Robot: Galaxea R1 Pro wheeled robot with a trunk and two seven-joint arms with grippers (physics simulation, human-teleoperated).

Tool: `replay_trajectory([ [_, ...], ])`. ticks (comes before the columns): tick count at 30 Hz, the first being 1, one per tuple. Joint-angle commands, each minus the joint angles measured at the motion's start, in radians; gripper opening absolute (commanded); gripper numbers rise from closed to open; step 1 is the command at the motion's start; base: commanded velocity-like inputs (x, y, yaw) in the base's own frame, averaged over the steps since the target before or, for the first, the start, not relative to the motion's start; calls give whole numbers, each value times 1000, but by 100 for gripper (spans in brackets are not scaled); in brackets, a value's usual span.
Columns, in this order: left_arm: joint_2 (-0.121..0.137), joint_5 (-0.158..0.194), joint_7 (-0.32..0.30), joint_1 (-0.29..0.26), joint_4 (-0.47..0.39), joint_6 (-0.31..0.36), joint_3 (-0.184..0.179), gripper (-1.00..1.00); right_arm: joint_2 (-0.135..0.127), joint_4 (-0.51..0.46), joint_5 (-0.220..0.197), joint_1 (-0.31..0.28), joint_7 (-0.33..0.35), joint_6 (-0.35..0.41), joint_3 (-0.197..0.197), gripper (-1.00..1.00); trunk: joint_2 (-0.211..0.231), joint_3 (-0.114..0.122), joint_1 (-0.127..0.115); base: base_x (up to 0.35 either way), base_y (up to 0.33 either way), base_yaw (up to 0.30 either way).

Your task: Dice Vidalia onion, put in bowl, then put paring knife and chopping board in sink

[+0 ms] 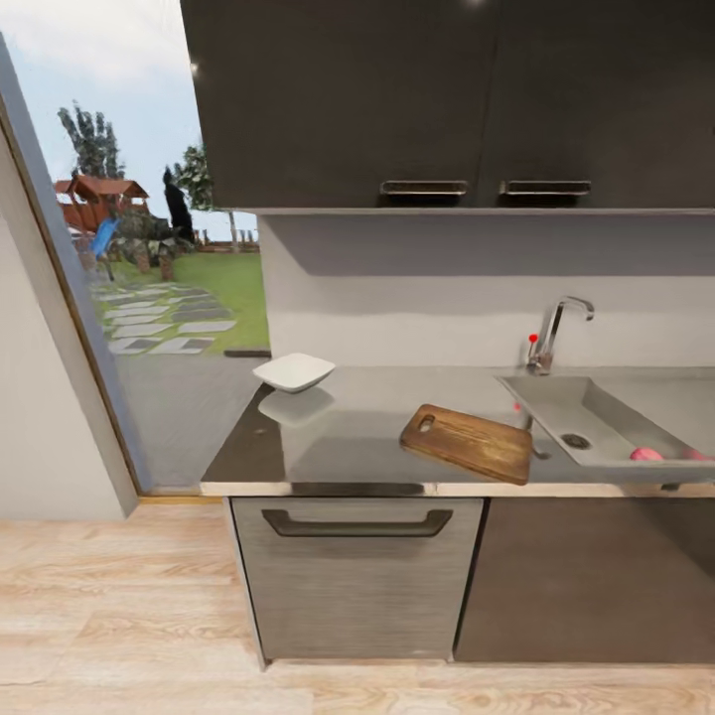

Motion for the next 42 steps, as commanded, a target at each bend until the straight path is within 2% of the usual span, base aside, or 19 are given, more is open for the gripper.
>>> replay_trajectory([
  [1, 0, 1, 1, 0, -1, -2, 1, 100, 0, 1, 1, -1, -3, -3, 0, 100, 0, -1, 0, 190, -277, 0],
  [8, 0, 2, 1, 0, 0, -3, 1, 100, 0, 2, 1, 0, 2, -3, 4, 100, 0, -1, 0, 105, -142, 0],
  [28, 0, 2, 0, 0, 1, -2, -1, 100, 0, 1, 1, -1, -2, -3, 0, 100, 0, -1, 0, 3, -4, 0],
  [42, -1, 2, 1, 0, 1, -2, -1, 100, 0, 1, 0, -1, -3, -3, -1, 100, 0, -1, 0, -257, -89, 0],
])
